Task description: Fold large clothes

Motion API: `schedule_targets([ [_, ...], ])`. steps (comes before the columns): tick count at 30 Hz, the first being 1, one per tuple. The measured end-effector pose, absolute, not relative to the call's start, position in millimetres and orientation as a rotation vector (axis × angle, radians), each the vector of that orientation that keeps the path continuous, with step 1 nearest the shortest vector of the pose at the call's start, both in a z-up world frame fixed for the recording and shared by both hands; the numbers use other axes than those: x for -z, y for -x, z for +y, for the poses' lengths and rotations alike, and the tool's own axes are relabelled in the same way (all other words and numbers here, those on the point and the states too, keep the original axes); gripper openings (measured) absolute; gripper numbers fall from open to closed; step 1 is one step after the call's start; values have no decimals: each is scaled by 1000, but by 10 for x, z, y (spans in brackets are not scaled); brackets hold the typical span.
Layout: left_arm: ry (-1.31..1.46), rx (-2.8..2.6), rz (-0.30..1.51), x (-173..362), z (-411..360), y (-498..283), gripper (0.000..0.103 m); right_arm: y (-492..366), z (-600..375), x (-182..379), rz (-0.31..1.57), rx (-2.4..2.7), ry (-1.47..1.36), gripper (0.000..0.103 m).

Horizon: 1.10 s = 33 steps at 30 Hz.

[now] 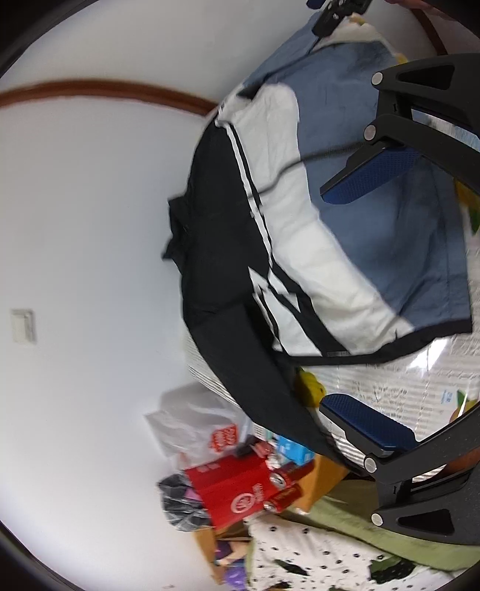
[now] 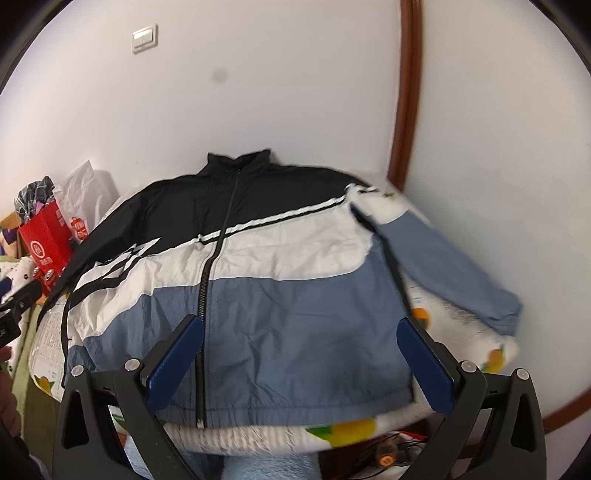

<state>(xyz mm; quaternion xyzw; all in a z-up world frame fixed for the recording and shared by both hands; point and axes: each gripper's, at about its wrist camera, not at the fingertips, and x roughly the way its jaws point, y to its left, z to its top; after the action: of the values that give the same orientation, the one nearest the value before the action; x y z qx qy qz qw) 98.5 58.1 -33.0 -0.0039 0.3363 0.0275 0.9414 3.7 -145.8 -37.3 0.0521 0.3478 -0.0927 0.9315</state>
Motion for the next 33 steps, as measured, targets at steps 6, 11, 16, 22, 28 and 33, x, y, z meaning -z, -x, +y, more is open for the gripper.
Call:
schedule_targets([
  [6, 31, -134, 758, 661, 1069, -1357, 102, -464, -1420, 557, 729, 176, -118, 99],
  [11, 31, -185, 813, 931, 1431, -1634, 100, -806, -1394, 668, 744, 122, -189, 84],
  [16, 53, -231, 853, 1160, 1764, -1852, 99, -1105, -1296, 771, 767, 117, -159, 83],
  [22, 66, -266, 901, 1410, 2014, -2084, 86, -1381, -1233, 914, 813, 121, -137, 83],
  [28, 40, -295, 928, 1554, 2068, -2269, 81, -1553, -1203, 1026, 849, 133, -108, 83],
  [33, 56, -315, 908, 1538, 2118, -2379, 65, -1652, -1198, 1067, 867, 131, -102, 83],
])
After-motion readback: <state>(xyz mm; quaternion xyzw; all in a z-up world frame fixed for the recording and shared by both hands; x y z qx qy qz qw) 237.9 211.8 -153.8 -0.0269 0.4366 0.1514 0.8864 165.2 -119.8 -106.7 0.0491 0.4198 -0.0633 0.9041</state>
